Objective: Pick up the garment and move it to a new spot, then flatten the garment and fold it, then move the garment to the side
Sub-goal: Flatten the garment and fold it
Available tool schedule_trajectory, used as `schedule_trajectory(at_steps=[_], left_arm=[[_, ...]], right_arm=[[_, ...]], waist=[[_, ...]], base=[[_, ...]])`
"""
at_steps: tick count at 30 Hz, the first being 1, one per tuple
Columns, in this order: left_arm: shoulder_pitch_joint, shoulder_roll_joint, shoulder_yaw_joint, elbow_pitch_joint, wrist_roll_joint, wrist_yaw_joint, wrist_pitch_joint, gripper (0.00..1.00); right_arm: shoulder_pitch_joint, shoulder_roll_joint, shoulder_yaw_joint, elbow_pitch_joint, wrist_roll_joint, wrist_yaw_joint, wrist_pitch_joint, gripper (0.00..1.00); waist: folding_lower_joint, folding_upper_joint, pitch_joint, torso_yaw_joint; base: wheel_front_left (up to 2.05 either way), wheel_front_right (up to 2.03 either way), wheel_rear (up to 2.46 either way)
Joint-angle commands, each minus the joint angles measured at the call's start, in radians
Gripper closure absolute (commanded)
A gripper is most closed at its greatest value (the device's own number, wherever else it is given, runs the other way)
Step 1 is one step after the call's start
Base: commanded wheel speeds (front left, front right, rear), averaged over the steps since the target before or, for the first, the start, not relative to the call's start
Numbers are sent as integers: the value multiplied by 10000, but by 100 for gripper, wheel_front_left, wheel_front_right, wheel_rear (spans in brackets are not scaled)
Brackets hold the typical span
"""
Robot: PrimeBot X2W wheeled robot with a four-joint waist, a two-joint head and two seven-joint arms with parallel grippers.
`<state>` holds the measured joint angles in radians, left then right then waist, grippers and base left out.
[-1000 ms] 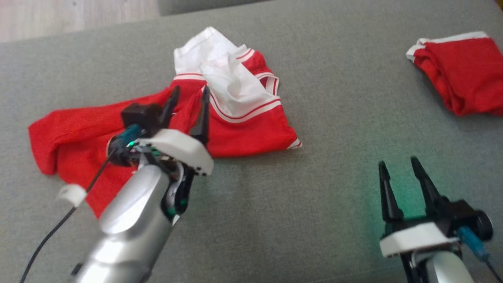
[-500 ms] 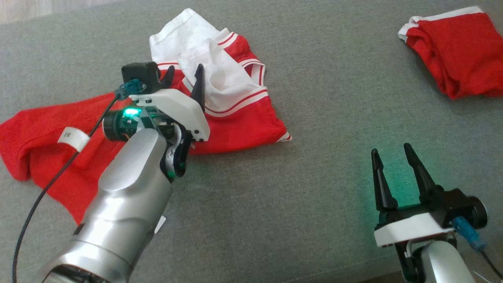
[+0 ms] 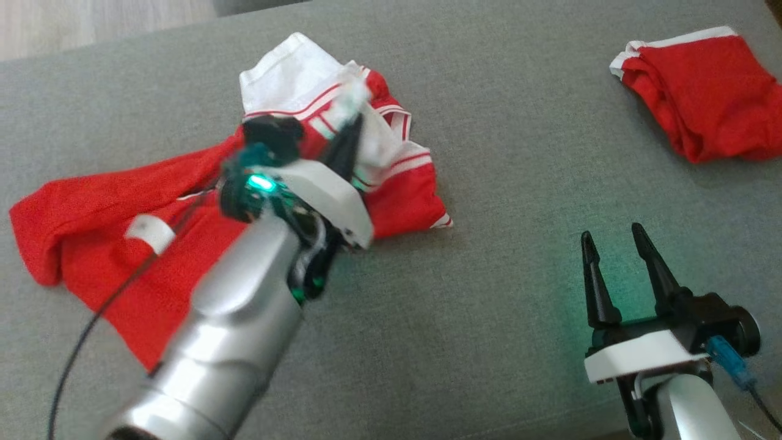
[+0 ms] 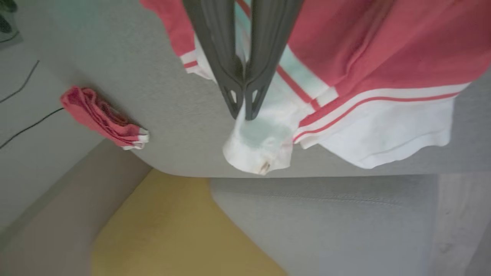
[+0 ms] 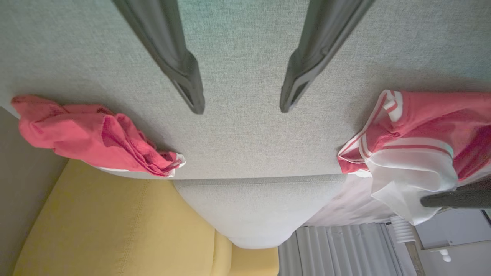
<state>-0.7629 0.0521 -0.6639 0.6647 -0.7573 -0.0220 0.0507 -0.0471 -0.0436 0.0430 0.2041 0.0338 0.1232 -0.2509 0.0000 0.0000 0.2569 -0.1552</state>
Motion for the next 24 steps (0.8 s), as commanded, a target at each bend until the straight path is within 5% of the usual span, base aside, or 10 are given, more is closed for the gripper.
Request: schedule_trajectory(at_steps=[1,9,12,13,14,15,16,24], left_arm=[[78,47,69,-556,-51,-56,-67,100],[2731,238,-1390,-4169,12,206,439,100],[3838,513,-2021,-5573,-209,-59,670,100],[4216,611,-2195,-6035,-401,-212,730,95],[4568,714,-2353,-6471,-637,-374,788,79],[4881,852,-2549,-6873,-932,-565,910,47],[5175,1044,-2686,-7149,-1275,-665,1124,0],[5575,2411,-2175,-8275,-1706,-530,1414,0]], right_arm=[[25,-66,146,-256,-12,75,-109,0],[314,-66,-12,-198,4,75,-109,0],[355,-66,0,-156,15,75,-109,0],[366,-66,4,-144,12,75,-109,0],[378,-66,-3,-137,8,75,-109,0],[387,-66,-27,-133,5,75,-109,0],[399,-66,-60,-124,-7,75,-109,0],[545,-66,-157,-76,-78,75,-109,0]], waist=[[0,0,-100,50],[0,0,-414,191],[0,0,-476,186],[0,0,-489,178],[0,0,-495,178],[0,0,-493,187],[0,0,-495,202],[0,0,-552,360]], base=[[0,0,0],[0,0,0],[0,0,0],[0,0,0],[0,0,0],[0,0,0],[0,0,0],[0,0,0]])
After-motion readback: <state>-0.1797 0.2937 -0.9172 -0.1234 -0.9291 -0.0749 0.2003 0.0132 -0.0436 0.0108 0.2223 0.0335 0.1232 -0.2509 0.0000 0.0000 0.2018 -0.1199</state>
